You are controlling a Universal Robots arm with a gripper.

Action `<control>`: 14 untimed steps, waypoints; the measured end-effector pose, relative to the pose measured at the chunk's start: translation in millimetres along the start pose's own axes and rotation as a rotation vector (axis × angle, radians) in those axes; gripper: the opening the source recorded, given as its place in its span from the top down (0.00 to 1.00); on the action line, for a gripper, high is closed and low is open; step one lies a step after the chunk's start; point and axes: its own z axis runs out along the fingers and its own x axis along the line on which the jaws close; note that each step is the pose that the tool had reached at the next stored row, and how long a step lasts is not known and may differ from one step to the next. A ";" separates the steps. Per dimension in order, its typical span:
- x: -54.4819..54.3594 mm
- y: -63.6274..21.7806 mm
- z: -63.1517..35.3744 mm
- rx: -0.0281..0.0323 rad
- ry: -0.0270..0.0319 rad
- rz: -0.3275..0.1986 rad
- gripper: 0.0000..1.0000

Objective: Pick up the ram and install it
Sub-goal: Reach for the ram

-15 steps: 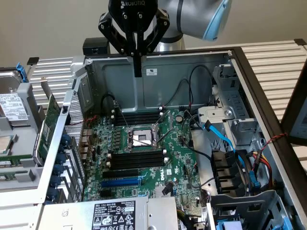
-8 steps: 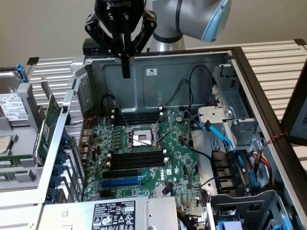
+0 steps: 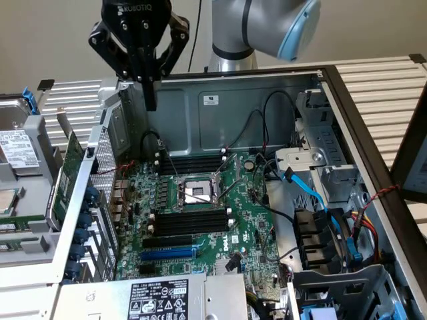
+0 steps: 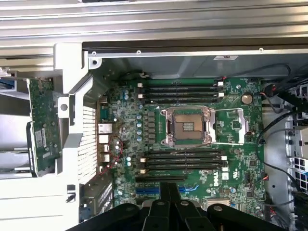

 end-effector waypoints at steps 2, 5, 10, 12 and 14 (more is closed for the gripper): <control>8.9 -0.6 -0.2 0.0000 0.0000 0.000 0.89; 22.5 -1.6 -0.5 -0.0005 0.0003 0.000 0.89; 45.3 -3.2 -1.0 -0.0008 0.0005 0.000 0.89; 54.3 -3.8 -1.2 -0.0008 0.0005 0.000 0.89; 63.4 -4.5 -1.4 -0.0009 0.0005 0.000 0.89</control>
